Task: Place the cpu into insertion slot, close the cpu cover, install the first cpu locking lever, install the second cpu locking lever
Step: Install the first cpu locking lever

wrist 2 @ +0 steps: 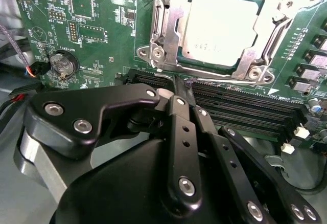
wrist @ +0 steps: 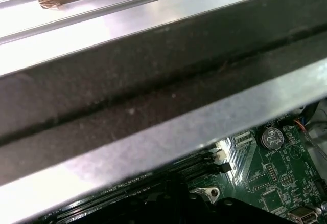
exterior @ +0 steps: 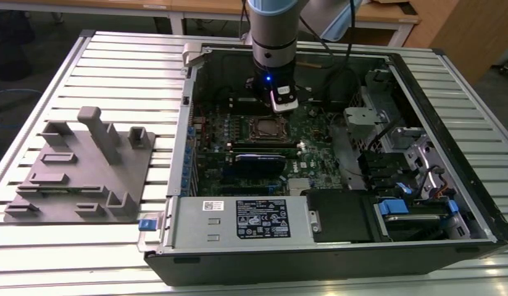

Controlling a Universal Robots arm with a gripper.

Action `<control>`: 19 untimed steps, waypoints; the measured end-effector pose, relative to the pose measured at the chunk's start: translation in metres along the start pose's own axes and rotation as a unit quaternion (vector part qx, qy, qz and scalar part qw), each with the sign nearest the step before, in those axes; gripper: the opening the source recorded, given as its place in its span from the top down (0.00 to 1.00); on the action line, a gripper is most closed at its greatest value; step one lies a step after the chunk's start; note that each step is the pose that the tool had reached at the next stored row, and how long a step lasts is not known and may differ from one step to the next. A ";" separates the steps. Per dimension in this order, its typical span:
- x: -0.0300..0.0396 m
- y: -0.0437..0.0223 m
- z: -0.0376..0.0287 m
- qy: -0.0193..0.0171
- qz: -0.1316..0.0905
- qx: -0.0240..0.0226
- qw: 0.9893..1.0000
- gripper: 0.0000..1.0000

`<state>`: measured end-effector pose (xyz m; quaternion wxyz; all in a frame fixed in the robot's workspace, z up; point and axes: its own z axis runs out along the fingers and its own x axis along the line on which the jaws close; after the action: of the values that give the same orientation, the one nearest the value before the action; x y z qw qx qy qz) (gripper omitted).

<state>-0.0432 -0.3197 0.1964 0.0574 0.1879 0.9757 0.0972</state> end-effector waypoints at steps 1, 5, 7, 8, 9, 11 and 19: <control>0.0000 0.0000 0.0001 0.000 0.000 0.000 1.000 0.89; 0.0001 -0.0001 0.0004 -0.001 -0.001 0.002 1.000 0.89; 0.0000 -0.0001 0.0004 -0.001 -0.001 0.002 1.000 0.89; 0.0000 -0.0001 0.0004 -0.001 -0.001 0.002 1.000 0.89; 0.0000 0.0001 -0.0005 -0.001 -0.001 0.002 1.000 0.89; -0.0003 0.0010 -0.0045 -0.001 -0.001 0.002 1.000 0.89; 0.0011 0.0023 -0.0145 -0.005 -0.001 0.000 1.000 0.89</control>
<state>-0.0455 -0.3196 0.2110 0.0620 0.1871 0.9757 0.0962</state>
